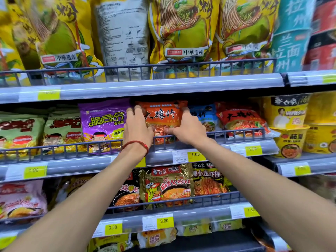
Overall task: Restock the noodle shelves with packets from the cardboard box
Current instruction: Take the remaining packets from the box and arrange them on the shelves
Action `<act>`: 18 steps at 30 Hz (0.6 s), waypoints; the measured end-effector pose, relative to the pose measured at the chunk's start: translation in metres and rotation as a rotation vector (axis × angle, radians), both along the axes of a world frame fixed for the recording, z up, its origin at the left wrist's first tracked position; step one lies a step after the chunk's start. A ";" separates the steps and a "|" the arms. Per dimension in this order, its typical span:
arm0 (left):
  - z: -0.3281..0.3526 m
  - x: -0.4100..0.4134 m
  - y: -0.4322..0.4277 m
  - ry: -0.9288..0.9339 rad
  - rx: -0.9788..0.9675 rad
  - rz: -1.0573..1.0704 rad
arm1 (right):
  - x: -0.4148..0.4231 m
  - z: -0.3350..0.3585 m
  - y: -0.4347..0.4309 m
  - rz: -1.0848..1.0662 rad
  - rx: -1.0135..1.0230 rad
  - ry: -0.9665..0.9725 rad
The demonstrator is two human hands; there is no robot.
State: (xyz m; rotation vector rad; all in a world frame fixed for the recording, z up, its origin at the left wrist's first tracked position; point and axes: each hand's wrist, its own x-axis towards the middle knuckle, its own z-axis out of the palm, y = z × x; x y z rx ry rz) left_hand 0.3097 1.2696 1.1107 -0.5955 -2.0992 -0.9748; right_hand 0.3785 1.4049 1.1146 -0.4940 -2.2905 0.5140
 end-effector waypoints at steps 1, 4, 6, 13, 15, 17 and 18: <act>0.001 0.001 0.000 0.005 -0.019 0.005 | 0.000 0.000 0.000 -0.005 0.002 0.003; 0.003 -0.001 0.001 0.005 -0.050 0.008 | 0.000 0.003 0.001 -0.003 -0.019 0.006; 0.005 -0.001 0.000 -0.001 -0.065 0.026 | 0.002 0.004 0.002 0.006 -0.034 0.005; 0.000 0.002 -0.009 0.072 -0.132 0.079 | 0.017 -0.012 -0.014 0.023 0.089 0.234; -0.001 0.003 -0.013 0.092 -0.114 0.031 | 0.019 -0.019 -0.021 0.082 0.136 0.317; -0.002 0.003 -0.022 0.140 -0.077 -0.045 | 0.019 -0.022 -0.032 0.178 0.137 0.330; -0.002 0.002 -0.028 0.173 -0.055 -0.072 | 0.017 -0.022 -0.040 0.225 0.127 0.318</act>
